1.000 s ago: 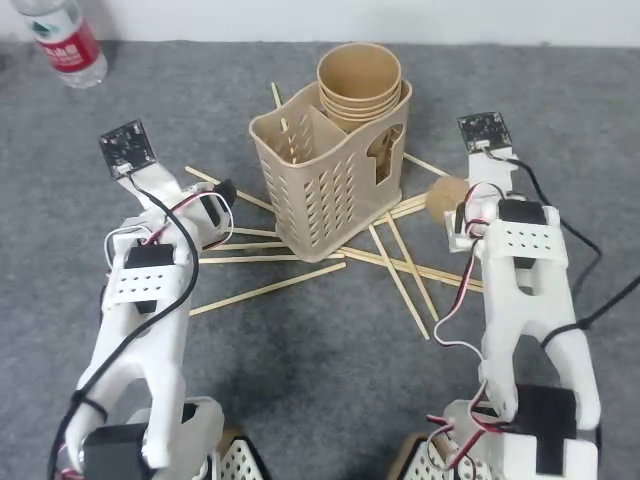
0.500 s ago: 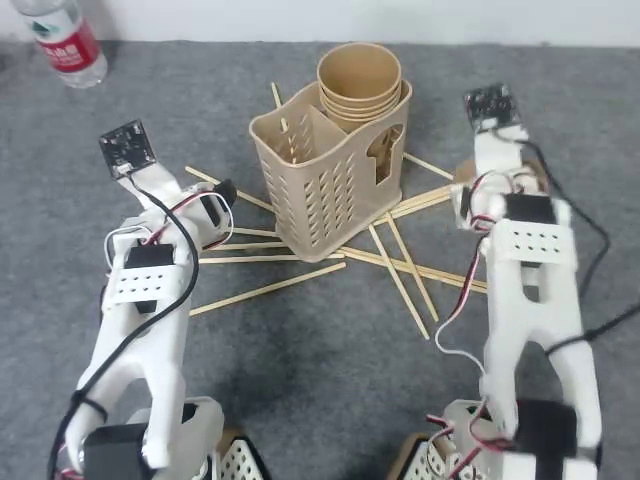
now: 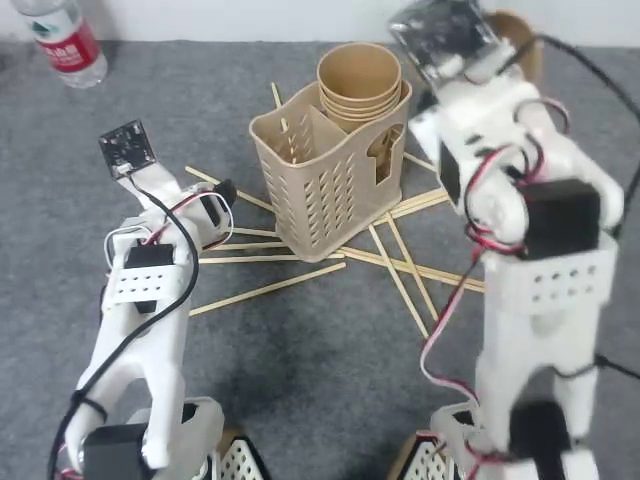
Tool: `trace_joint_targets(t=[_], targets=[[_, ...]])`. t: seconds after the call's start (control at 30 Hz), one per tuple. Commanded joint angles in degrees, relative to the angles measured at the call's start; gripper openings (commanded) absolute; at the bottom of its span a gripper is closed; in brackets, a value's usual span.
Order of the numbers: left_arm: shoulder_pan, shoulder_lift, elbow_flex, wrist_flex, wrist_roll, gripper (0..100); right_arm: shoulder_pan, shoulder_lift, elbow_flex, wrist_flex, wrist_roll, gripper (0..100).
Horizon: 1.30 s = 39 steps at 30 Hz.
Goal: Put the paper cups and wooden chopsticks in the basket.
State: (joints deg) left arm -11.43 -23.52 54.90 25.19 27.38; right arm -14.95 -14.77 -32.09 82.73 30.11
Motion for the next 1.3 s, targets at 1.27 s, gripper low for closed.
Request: trace_joint_targets(t=[1.27], targets=[[0.5,-1.0,-0.1,-2.8,-0.6,24,-2.6,29.4,-32.4,-2.6,-5.2,24.3]])
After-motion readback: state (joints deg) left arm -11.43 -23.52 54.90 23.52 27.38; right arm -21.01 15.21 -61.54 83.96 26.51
